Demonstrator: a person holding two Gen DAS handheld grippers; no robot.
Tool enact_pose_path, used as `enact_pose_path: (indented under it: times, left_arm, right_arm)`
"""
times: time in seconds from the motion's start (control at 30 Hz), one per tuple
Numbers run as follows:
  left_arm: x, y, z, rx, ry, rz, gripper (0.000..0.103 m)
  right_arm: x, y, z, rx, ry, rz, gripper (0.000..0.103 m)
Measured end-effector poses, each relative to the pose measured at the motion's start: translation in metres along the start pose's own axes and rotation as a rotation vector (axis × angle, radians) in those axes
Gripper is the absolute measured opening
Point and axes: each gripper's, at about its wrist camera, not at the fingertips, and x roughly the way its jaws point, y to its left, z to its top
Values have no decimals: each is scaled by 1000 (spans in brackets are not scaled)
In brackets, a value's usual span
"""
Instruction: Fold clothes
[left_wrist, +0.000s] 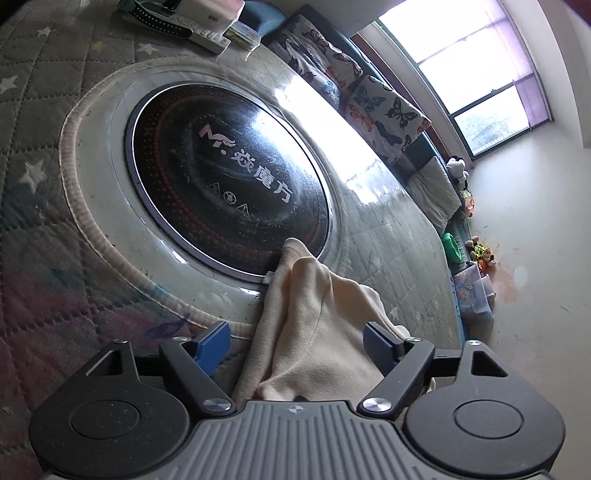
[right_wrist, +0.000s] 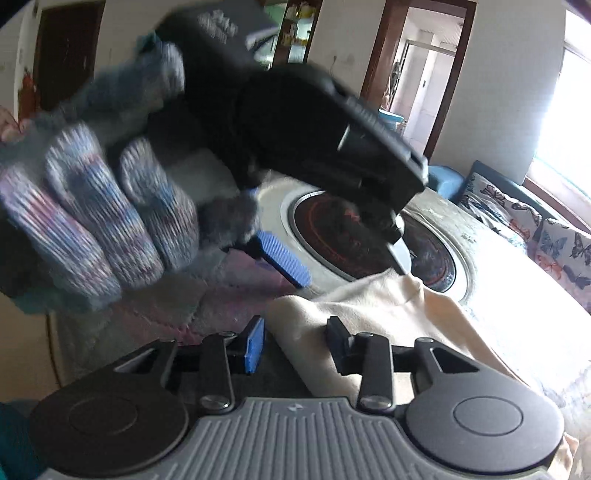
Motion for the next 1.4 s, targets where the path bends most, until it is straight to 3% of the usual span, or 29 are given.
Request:
enact_pose_path:
  times: [0.1,0.33,0.4,0.5,0.57,0.63,0.8,0.87,0.97,1.23,1.3,1.4]
  left_arm:
    - [3,-2,0,-8,1,-8,88]
    - [12,-6,-2,-36,41,-73,89]
    - [16,-8,-4,-37,55,-97,84]
    - [23,-5,-6,-55,80,-119,67]
    - [28,-2,-6,-73,97,-129,45]
    - [31,4,-6,-96,107,-132,34]
    - [30,6,-4,-70,95,-117,22]
    - [30,7,-4,-62,92,-117,22]
    - [29,3,-5,-34,86,-110,22]
    - [29,-11,-12,51,59,-75,22]
    - [29,-12,-13,61,57,-70,22]
    - [28,-15,-15,80,53,-57,22]
  right_arm:
    - [-3,-4,0,23,-15,-15,8]
    - [-41,-26,3,180,-122,2,6]
    - [-48,-29,1,197,-136,-1,6]
    - [-51,-31,-1,213,-142,9,6]
    - [-55,-30,-3,210,-141,16,6]
    - [-56,-31,-5,207,-133,28,6]
    - [-63,-36,-12,241,-123,45,12]
    - [-71,-40,-18,284,-123,34,12]
    - [-89,-54,-33,357,-118,-24,13]
    - [-106,-136,-90,573,-35,-331,21]
    - [-105,-155,-107,644,-27,-371,32]
    - [-99,-178,-127,746,-22,-370,34]
